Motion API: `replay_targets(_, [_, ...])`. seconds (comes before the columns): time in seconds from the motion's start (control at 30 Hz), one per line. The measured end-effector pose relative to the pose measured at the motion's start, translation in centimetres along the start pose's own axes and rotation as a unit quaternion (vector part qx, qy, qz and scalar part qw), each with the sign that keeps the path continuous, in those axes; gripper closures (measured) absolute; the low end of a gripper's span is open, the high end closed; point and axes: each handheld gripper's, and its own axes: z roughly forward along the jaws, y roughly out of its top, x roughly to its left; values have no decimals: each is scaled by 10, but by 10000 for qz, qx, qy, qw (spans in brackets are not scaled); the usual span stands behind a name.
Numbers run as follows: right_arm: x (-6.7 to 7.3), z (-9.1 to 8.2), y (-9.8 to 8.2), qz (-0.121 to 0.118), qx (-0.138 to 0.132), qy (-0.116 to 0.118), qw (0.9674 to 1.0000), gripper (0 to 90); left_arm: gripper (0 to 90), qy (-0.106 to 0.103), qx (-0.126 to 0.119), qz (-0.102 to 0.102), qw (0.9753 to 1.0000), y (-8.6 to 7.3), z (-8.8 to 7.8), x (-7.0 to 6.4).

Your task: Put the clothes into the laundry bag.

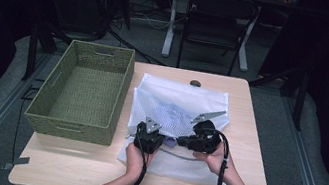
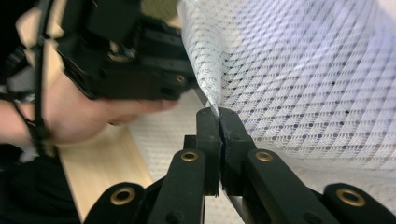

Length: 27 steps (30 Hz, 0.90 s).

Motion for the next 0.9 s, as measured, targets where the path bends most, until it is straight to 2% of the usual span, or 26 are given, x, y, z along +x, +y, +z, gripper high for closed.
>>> replay_targets(0.1, [-2, 9, -3, 11, 169, -71, 9998, 885, 790, -112, 203, -6, 9997, -2, 1, 0])
replay_targets(0.23, [-2, 9, -4, 22, 166, -60, 9998, 884, 666, -213, 407, 18, 9989, -3, -5, 0])
replay_targets(0.33, [-2, 9, -5, 27, 175, -61, 9998, 883, 614, -252, 580, 81, 9980, -5, -10, -2])
replay_targets(0.57, [-2, 7, -5, 44, 151, -64, 9999, 881, 580, -328, 798, 193, 9961, -7, -26, 2])
replay_targets(0.63, [-2, 7, -5, 49, 138, -57, 9999, 881, 581, -319, 803, 145, 9962, -8, -31, 5])
replay_targets(0.73, [-2, 6, -5, 59, 155, -38, 9999, 880, 580, -231, 877, 351, 9953, -9, -40, 9])
replay_targets(0.8, [-2, 7, -5, 66, 178, -25, 9998, 880, 574, -38, 847, 597, 9946, -9, -46, 11])
replay_targets(0.87, [-2, 7, -5, 51, 210, -24, 9998, 880, 563, 241, 742, 921, 9927, -9, -48, 11])
replay_targets(0.9, [-2, 6, -4, 83, 204, -8, 9998, 880, 552, 286, 751, 987, 9919, -8, -49, 12])
